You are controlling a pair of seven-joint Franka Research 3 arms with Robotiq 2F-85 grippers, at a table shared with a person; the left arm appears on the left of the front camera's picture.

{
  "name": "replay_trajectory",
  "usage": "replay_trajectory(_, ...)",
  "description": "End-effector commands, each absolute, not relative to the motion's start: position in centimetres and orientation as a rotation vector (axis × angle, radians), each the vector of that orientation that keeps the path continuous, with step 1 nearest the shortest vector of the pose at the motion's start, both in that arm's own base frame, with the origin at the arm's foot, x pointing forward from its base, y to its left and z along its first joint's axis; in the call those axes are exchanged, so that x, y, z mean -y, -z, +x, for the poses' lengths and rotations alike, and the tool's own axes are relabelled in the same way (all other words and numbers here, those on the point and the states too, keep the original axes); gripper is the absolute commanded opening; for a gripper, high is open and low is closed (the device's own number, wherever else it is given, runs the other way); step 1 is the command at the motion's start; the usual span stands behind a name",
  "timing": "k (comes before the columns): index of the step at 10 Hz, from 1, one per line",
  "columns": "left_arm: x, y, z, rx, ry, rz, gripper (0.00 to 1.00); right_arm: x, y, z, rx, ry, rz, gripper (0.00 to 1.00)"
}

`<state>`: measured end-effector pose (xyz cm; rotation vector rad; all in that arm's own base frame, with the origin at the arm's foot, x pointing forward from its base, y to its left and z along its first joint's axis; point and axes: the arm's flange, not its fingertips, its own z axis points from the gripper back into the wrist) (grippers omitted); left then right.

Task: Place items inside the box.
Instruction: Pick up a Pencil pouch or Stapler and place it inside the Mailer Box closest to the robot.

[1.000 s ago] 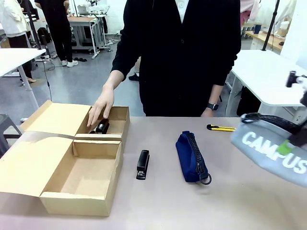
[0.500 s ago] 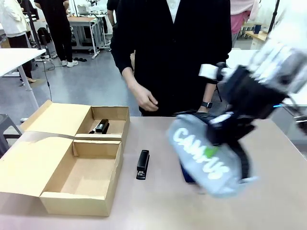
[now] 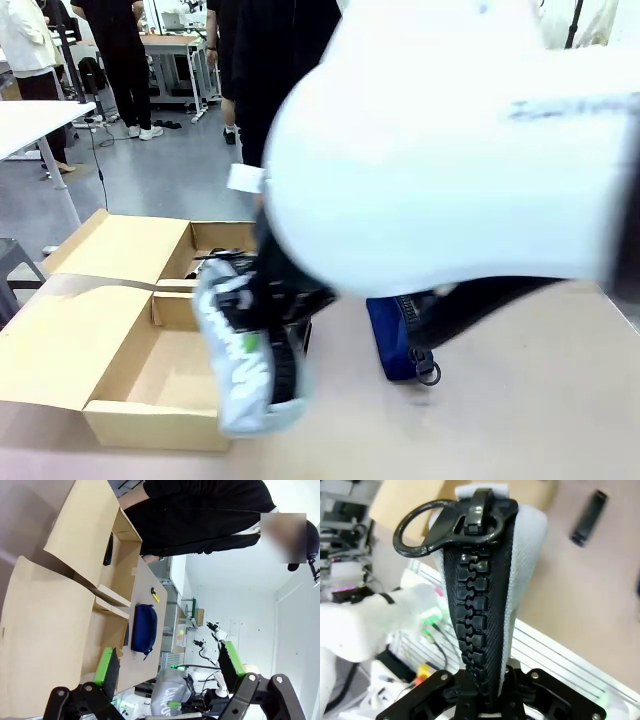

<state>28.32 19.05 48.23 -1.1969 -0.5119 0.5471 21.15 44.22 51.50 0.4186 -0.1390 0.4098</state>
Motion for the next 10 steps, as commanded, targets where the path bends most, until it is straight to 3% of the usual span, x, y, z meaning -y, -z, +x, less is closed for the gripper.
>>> replay_trajectory(1,-19.0,-48.2,28.1,0.523,-0.531,-1.203,1.00,-48.9,-50.7,23.3,0.103,-0.419,0.421,0.05)
replay_trajectory(2,-19.0,-48.2,28.1,0.523,-0.531,-1.203,1.00,-44.2,-51.5,21.1,0.139,-0.410,0.419,0.05)
replay_trajectory(6,-19.0,-48.2,28.1,0.523,-0.531,-1.203,1.00,-45.7,-51.0,22.2,0.117,-0.422,0.432,0.05)
replay_trajectory(7,-19.0,-48.2,28.1,0.523,-0.531,-1.203,1.00,-46.6,-51.2,23.2,0.128,-0.189,0.453,0.05)
replay_trajectory(10,-19.0,-48.2,28.1,0.523,-0.531,-1.203,1.00,-51.3,-50.7,26.6,0.142,-0.043,0.442,0.05)
